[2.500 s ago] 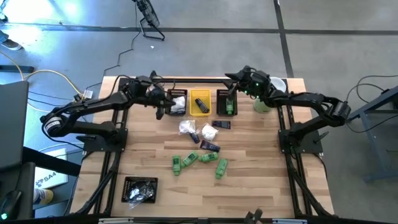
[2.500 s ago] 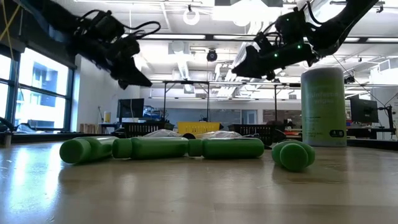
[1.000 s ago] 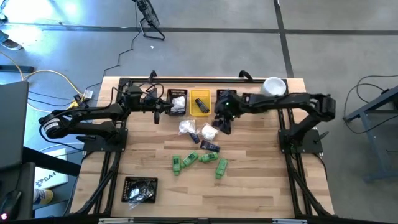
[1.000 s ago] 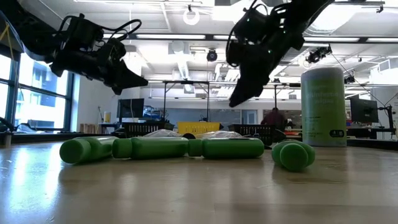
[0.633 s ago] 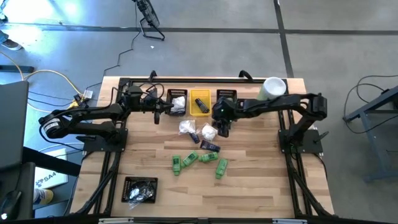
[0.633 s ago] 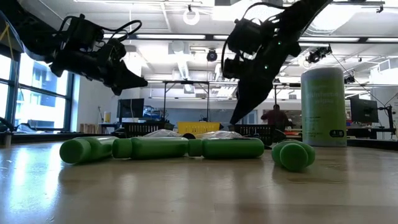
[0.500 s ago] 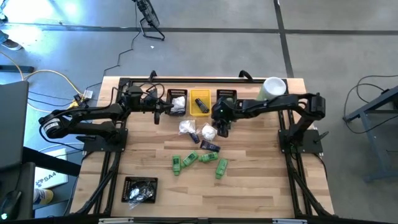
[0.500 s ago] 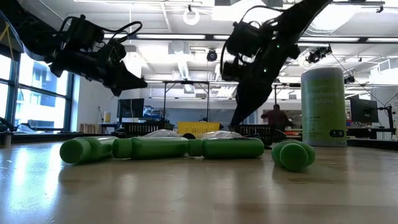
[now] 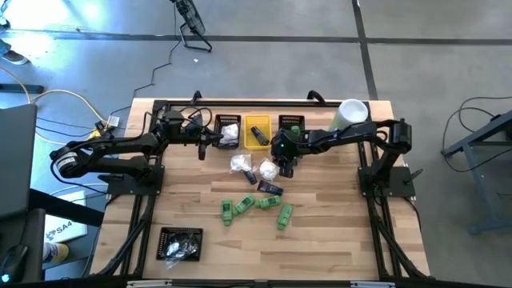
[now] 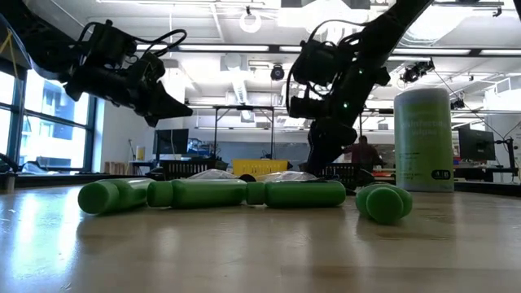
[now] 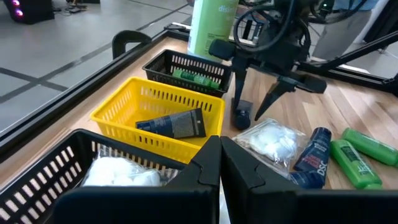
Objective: Pick & Place Travel size toiletries
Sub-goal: Put the blue shave cream bottle into the yellow bin
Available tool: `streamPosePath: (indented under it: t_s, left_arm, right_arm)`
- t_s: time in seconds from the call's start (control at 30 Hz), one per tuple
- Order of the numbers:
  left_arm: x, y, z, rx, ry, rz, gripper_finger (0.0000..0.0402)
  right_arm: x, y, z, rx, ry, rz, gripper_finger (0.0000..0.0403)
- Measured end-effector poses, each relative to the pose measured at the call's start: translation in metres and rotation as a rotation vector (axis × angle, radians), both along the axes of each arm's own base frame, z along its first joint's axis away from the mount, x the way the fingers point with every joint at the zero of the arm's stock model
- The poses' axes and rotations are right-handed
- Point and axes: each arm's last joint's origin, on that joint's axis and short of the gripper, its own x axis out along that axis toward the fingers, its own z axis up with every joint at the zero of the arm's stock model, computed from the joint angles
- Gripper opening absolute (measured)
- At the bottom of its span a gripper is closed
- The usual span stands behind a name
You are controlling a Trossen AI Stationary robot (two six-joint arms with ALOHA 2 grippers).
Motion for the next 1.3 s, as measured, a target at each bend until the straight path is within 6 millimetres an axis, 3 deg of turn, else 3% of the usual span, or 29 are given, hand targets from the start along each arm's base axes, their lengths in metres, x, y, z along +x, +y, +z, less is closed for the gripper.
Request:
streamPosePath:
  t_s: [0.53,0.8,0.97,1.1,1.3]
  left_arm:
    - [0.0,0.001,0.0,0.004,0.003,0.022,0.0]
    - [0.0,0.001,0.0,0.004,0.003,0.024,0.0]
    - [0.0,0.001,0.0,0.004,0.003,0.024,0.0]
    - [0.0,0.001,0.0,0.004,0.003,0.024,0.0]
    - [0.0,0.001,0.0,0.004,0.003,0.024,0.0]
  right_arm:
    - [-0.004,0.004,-0.01,0.08,0.069,0.025,0.0172]
    - [-0.003,0.004,-0.01,0.09,0.065,0.022,0.0121]
    - [-0.003,0.004,-0.01,0.086,0.066,0.015,0.0123]
    - [-0.005,0.003,-0.004,0.07,0.048,0.008,0.0136]
    - [-0.009,0.0,0.02,0.046,-0.026,-0.004,0.0119]
